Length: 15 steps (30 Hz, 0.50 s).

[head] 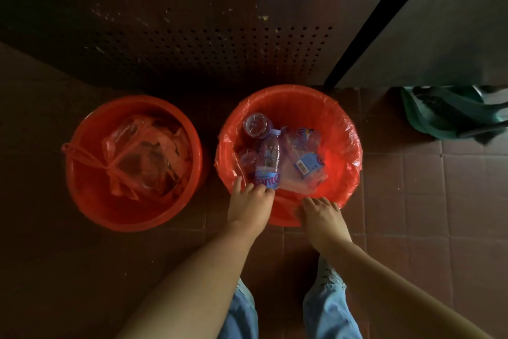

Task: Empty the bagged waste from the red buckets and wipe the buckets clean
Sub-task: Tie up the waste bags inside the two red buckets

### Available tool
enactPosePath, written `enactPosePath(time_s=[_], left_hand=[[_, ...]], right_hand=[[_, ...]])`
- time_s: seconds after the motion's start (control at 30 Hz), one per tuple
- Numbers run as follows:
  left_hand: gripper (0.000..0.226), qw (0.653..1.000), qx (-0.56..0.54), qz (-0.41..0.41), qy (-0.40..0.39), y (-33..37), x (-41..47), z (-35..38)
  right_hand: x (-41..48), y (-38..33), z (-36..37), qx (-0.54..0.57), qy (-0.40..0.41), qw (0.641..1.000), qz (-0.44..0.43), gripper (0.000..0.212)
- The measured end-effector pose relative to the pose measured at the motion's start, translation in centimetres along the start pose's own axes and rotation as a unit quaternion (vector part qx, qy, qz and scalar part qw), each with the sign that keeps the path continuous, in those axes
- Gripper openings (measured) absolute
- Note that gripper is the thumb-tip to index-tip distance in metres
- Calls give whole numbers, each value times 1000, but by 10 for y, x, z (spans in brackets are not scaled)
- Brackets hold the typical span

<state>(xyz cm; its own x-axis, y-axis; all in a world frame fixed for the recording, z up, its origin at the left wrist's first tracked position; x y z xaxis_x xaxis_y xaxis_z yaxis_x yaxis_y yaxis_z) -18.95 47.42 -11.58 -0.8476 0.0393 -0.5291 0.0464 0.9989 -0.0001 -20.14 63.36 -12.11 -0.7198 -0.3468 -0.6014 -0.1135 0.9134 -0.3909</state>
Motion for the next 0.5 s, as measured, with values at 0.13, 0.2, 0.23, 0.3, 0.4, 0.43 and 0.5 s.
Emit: enactPosePath(time_s=[0.13, 0.2, 0.23, 0.3, 0.4, 0.43, 0.5], left_hand=[[34, 1000, 19, 1, 23, -4, 9, -8], [34, 1000, 19, 5, 23, -4, 9, -9], [37, 1000, 14, 9, 18, -3, 9, -9], [51, 1000, 18, 19, 3, -1, 8, -5], [55, 999, 45, 18, -17, 0, 7, 2], [49, 999, 44, 8, -17, -2, 8, 3], [40, 999, 35, -16, -14, -10, 11, 1]], right_hand=[[4, -8, 4, -87, -10, 996, 11, 44], [8, -11, 4, -107, -2, 994, 21, 28], [10, -11, 2, -113, 2, 993, 30, 23], [16, -10, -4, -119, 16, 992, 47, 18], [19, -10, -14, -126, 42, 990, 44, 17], [19, -9, -16, -126, 48, 990, 38, 19], [15, -4, -18, -135, 54, 989, 27, 23]])
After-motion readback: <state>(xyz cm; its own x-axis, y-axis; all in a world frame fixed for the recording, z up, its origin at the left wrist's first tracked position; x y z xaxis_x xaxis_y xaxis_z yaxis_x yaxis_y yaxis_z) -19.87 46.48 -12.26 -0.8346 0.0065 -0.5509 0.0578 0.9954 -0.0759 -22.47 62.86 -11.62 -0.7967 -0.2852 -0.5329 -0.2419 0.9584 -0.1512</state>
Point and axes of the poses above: each hand's wrist, its own x-axis towards the middle knuckle, its own z-axis out of the palm, y = z × x, the point moved 7 cm from there along x, towards the middle knuckle, and after that the axes turned 8 degrees about x, right-handed, at the moved point
